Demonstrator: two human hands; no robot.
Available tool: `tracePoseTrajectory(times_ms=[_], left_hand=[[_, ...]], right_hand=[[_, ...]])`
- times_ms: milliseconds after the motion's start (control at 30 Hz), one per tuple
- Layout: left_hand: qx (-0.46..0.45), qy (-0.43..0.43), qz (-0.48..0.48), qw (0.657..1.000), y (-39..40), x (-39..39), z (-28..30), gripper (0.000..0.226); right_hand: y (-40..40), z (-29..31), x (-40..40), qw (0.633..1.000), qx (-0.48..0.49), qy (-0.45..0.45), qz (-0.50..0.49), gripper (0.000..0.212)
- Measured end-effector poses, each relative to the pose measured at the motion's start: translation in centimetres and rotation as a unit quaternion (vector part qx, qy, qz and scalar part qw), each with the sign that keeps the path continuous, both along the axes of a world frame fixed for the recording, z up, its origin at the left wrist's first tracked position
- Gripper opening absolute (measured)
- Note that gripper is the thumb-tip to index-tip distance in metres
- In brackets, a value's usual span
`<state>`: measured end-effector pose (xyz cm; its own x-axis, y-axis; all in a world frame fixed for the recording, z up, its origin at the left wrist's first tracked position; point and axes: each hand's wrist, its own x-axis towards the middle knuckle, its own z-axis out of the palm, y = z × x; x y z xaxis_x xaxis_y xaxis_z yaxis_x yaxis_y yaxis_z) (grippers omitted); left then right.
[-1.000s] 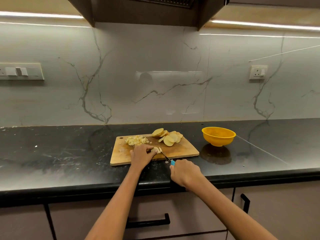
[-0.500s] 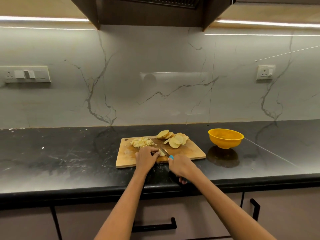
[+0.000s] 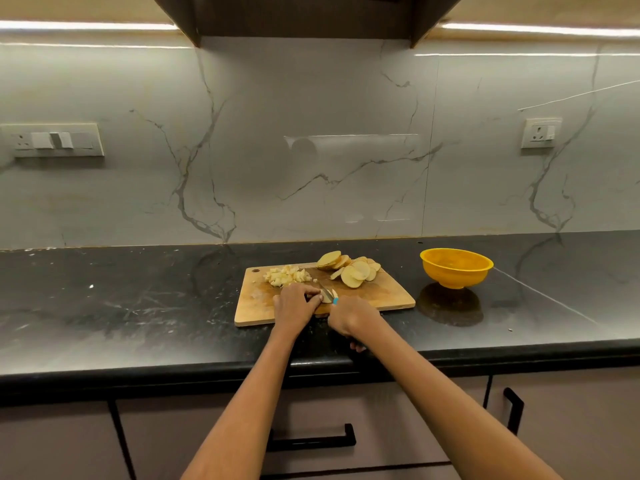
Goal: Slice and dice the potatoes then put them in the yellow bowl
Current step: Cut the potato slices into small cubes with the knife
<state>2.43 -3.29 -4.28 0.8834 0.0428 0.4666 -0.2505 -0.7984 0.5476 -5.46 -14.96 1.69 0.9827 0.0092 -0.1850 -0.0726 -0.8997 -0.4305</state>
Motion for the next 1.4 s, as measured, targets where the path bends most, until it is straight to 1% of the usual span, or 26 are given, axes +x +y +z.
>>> tracePoseTrajectory(times_ms=[100, 200, 300, 367, 433, 567, 767, 1000, 1100, 1200, 1300, 1400], left_hand=[[0.001, -0.003, 0.01, 1.0, -0.1, -0.1, 0.0, 0.023], [-0.002, -0.002, 0.013, 1.0, -0.2, -0.2, -0.1, 0.024], [-0.017, 0.002, 0.004, 1.0, -0.3, -0.5, 0.1, 0.024], [-0.037, -0.003, 0.004, 0.999, -0.3, -0.6, 0.3, 0.025], [-0.065, -0.013, 0.012, 0.998, -0.3, -0.7, 0.4, 0.024], [-0.072, -0.026, 0.003, 0.997, -0.1, -0.9, 0.3, 0.019], [-0.076, -0.035, -0.001, 0.997, 0.0, -0.9, 0.4, 0.019], [-0.072, -0.032, -0.002, 0.997, 0.0, -0.6, 0.2, 0.018], [-0.074, -0.033, -0.003, 0.997, -0.1, -0.6, 0.3, 0.018], [-0.071, -0.032, -0.006, 0.997, 0.1, -0.5, 0.4, 0.017], [-0.068, -0.029, -0.011, 0.997, 0.1, -0.5, 0.4, 0.015], [-0.066, -0.024, -0.008, 0.997, 0.1, -0.6, 0.3, 0.016]], right_hand=[[-0.9, -0.7, -1.7, 0.998, -0.046, -0.031, 0.014, 0.028], [-1.9, -1.1, -3.6, 0.995, -0.088, -0.036, 0.014, 0.035], [-2.9, -0.1, -4.5, 0.994, -0.101, -0.034, 0.012, 0.036], [-3.3, 0.6, -4.8, 0.996, -0.067, -0.055, 0.0, 0.036], [-3.2, 0.8, -4.3, 0.997, -0.019, -0.075, -0.016, 0.04], [-2.3, -0.4, -2.6, 0.998, 0.029, -0.059, -0.011, 0.043], [-1.2, -1.0, -0.4, 0.999, 0.036, -0.032, -0.012, 0.04], [-0.9, -1.2, 0.3, 1.0, 0.024, -0.015, -0.006, 0.045], [-0.9, -0.8, 0.2, 0.997, 0.067, 0.022, -0.013, 0.04], [-0.7, 0.1, 0.4, 0.995, 0.086, 0.054, -0.008, 0.038], [-0.6, 0.6, 1.2, 0.993, 0.085, 0.076, 0.003, 0.033], [-0.4, 0.2, 0.6, 0.997, 0.055, 0.053, 0.002, 0.029]])
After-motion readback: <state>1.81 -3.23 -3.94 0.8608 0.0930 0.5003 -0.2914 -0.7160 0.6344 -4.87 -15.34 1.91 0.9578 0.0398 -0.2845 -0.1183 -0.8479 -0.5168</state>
